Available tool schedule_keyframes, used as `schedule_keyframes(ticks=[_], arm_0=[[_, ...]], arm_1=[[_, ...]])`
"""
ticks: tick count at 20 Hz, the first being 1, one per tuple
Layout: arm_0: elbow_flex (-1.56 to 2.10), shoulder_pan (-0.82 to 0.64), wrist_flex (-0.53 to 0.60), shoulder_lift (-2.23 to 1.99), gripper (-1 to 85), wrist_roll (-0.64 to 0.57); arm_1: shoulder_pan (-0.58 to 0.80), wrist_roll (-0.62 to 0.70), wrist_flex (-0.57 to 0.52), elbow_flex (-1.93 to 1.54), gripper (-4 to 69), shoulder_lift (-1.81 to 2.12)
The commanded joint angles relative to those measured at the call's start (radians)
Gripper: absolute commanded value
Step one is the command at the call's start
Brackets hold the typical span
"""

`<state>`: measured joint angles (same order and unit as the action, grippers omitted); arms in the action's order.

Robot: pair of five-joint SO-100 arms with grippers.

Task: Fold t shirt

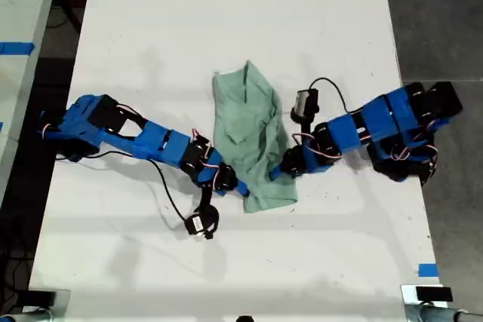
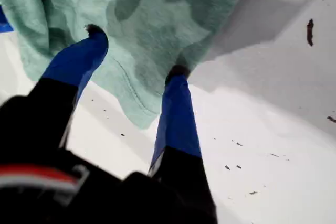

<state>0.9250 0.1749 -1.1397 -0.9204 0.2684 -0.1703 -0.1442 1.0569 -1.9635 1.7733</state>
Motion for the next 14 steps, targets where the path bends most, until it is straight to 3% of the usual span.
schedule_keyframes(ticks=[1, 4, 6, 7, 8, 14], arm_0=[[-0.064, 0.005, 0.074, -0.032, 25.6, 0.091], [-0.063, 0.028, 0.034, -0.086, 25.7, 0.255], [-0.061, 0.031, -0.038, -0.143, 20.2, 0.256], [-0.061, 0.031, -0.048, -0.176, 18.9, 0.229], [-0.061, 0.029, -0.054, -0.213, 18.4, 0.216], [-0.063, -0.002, 0.061, -0.137, 26.5, 0.221]], arm_1=[[-0.017, -0.003, 0.020, 0.106, 24.0, -0.055], [-0.015, 0.000, 0.020, 0.126, 23.0, -0.084], [-0.017, 0.003, 0.020, 0.130, 19.4, -0.086], [-0.017, 0.005, 0.021, 0.130, 4.9, -0.094], [-0.014, -0.002, 0.017, 0.130, 1.0, -0.106], [-0.023, 0.023, 0.052, 0.305, 1.1, -0.284]])
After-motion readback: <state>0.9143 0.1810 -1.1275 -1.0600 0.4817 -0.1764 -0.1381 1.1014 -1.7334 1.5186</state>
